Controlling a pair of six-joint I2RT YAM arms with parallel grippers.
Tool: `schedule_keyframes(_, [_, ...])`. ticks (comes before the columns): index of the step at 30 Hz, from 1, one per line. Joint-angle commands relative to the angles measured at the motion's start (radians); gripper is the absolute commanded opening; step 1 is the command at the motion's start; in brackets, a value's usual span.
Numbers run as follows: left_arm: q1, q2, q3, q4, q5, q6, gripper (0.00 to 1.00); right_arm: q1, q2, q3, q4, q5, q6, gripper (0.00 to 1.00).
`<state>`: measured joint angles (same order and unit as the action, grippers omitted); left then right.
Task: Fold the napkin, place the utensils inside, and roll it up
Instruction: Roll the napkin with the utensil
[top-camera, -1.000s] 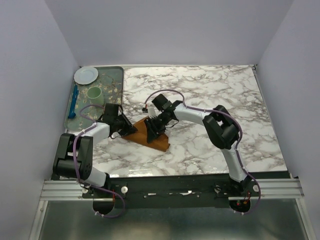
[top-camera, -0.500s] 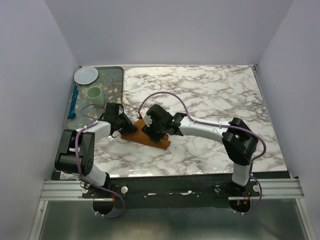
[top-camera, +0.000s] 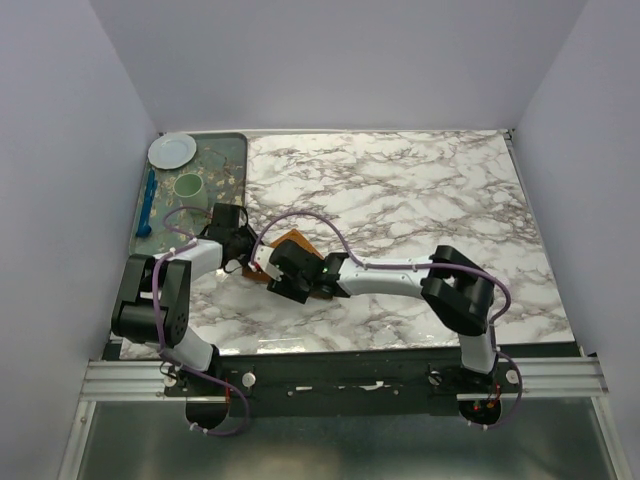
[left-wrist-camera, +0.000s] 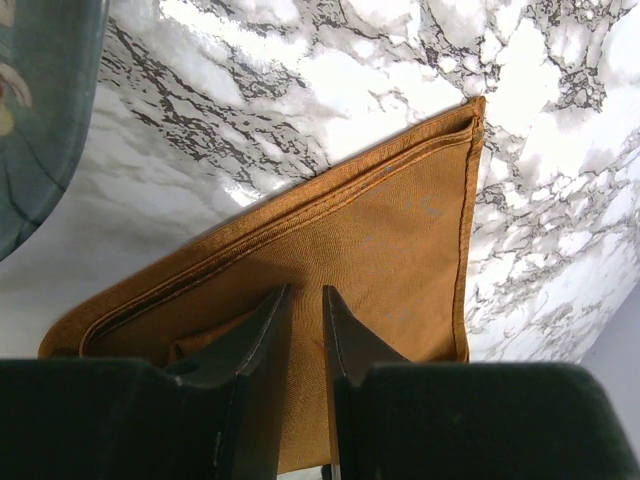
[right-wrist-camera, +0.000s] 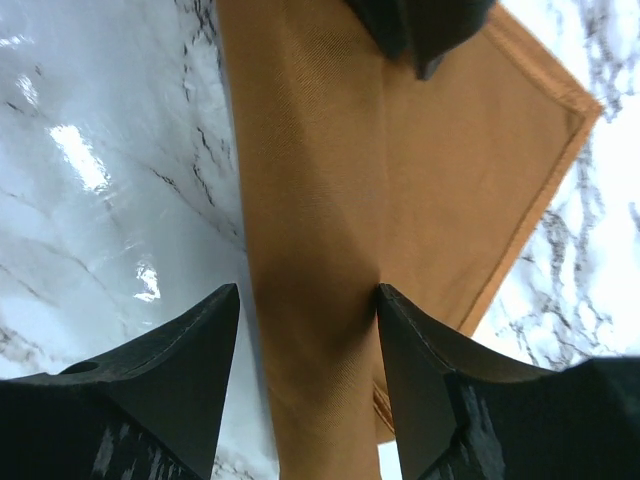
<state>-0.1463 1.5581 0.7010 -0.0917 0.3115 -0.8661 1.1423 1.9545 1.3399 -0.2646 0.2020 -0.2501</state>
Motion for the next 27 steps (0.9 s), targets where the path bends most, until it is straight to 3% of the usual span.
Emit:
schedule_keyframes(1, [-0.004,0.03,0.012,-0.031,-0.02,0.012,0.28,0.013,0.06,0.01,0.022,0.03,-0.011,0.65])
schedule_keyframes(7, [-0.004,0.054,0.031,-0.029,-0.002,0.013,0.28,0.011,0.099,0.024,0.024,0.057,0.011,0.64])
schedule_keyframes(10, [-0.004,0.063,0.04,-0.031,0.008,0.016,0.28,0.005,0.121,0.022,0.021,0.042,0.046,0.58])
schedule_keyframes(16, [-0.004,0.06,0.1,-0.059,-0.005,0.036,0.32,-0.03,0.124,0.002,0.013,-0.059,0.15,0.31])
schedule_keyframes(18, [-0.004,0.054,0.138,-0.098,-0.018,0.058,0.39,-0.039,0.123,-0.001,0.011,-0.082,0.184,0.26])
schedule_keyframes(27, [0.008,0.037,0.468,-0.377,-0.188,0.142,0.66,-0.11,0.13,-0.013,0.013,-0.277,0.36,0.22])
